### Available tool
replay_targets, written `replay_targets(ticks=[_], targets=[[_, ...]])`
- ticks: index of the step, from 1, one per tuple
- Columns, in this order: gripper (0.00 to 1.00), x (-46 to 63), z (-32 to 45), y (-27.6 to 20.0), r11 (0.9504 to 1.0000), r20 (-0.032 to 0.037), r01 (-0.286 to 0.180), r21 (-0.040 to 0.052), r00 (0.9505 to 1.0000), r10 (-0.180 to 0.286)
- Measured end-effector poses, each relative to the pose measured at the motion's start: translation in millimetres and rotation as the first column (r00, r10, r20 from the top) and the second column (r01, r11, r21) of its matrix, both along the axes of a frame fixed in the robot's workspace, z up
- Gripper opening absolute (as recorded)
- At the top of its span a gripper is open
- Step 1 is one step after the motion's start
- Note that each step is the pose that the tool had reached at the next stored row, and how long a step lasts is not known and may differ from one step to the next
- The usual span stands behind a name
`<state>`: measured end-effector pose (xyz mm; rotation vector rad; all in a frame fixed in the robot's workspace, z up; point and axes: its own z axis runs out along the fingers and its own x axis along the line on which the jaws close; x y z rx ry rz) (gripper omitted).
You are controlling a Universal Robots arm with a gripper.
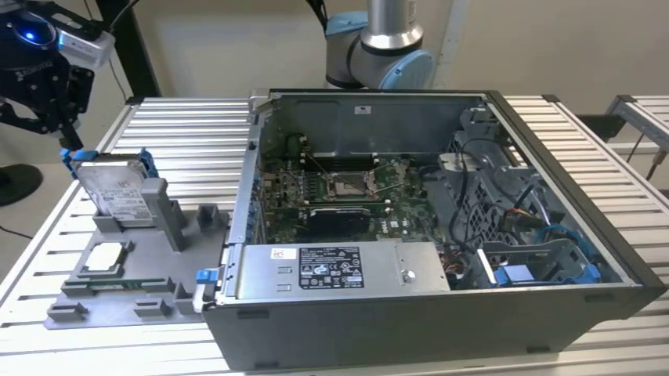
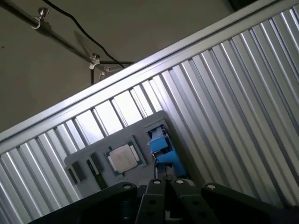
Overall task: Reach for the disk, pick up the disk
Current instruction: 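Pick up the disk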
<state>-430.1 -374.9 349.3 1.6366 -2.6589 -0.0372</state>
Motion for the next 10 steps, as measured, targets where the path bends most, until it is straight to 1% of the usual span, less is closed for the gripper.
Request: replay_targets(ticks=[3,5,7,10], targets=[[0.0,0.0,0.0,0.0,0.9991,-0.0001,-0.044,-0.0001,0.9991,0.044],[0.0,0.0,0.0,0.0,0.9973,0.0,-0.074,-0.0002,0.9973,0.074],[0.0,0.0,0.0,0.0,0.9946,0.0,-0.104,-0.0002,0.9946,0.104],[0.0,0.0,0.0,0.0,0.9888,-0.0001,-0.149,-0.0004,0.9888,0.149]])
